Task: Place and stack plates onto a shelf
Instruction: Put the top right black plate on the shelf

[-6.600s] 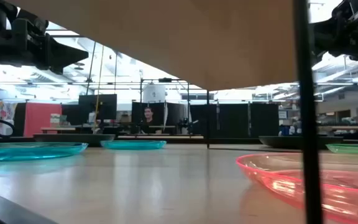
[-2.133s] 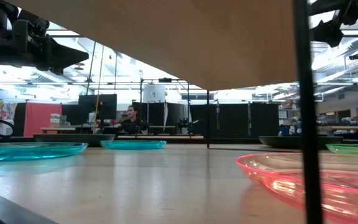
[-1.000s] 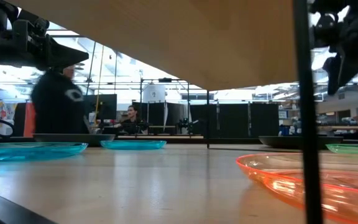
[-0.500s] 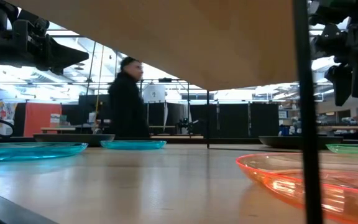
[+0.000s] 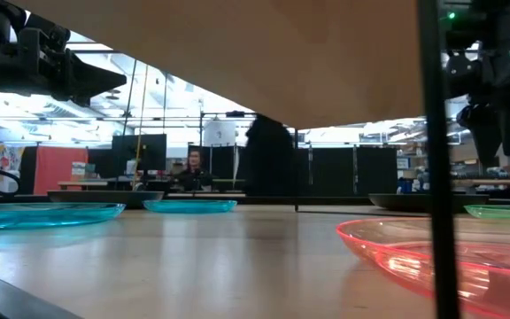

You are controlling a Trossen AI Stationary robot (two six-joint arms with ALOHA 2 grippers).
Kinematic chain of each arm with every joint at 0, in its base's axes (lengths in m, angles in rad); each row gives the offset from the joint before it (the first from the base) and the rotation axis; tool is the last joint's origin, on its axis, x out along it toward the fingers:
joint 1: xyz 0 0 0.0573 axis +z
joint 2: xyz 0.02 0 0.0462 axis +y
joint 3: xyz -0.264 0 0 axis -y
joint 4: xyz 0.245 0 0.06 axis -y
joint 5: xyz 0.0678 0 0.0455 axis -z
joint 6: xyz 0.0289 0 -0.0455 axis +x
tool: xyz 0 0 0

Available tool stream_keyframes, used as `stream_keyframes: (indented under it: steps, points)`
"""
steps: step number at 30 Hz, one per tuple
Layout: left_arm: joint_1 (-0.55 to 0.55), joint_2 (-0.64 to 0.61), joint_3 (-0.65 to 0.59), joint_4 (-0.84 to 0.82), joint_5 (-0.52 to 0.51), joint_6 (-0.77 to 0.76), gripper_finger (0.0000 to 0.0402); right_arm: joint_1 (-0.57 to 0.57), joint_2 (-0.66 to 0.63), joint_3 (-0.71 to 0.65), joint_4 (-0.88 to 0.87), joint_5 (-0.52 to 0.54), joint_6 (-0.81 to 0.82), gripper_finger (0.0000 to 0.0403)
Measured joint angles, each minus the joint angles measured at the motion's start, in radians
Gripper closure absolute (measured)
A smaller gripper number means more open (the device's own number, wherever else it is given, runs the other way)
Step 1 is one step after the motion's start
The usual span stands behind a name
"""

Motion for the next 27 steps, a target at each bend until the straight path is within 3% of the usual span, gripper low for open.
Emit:
stream_keyframes:
  steps: [8,27]
  points:
    - [0.0,0.0,0.0,0.0,0.0,0.0,0.039,-0.046,0.023,0.0,0.0,0.0,0.0,0.0053]
    - [0.0,0.0,0.0,0.0,0.0,0.0,0.039,-0.321,0.023,0.0,-0.003,0.036,0.011,0.0053]
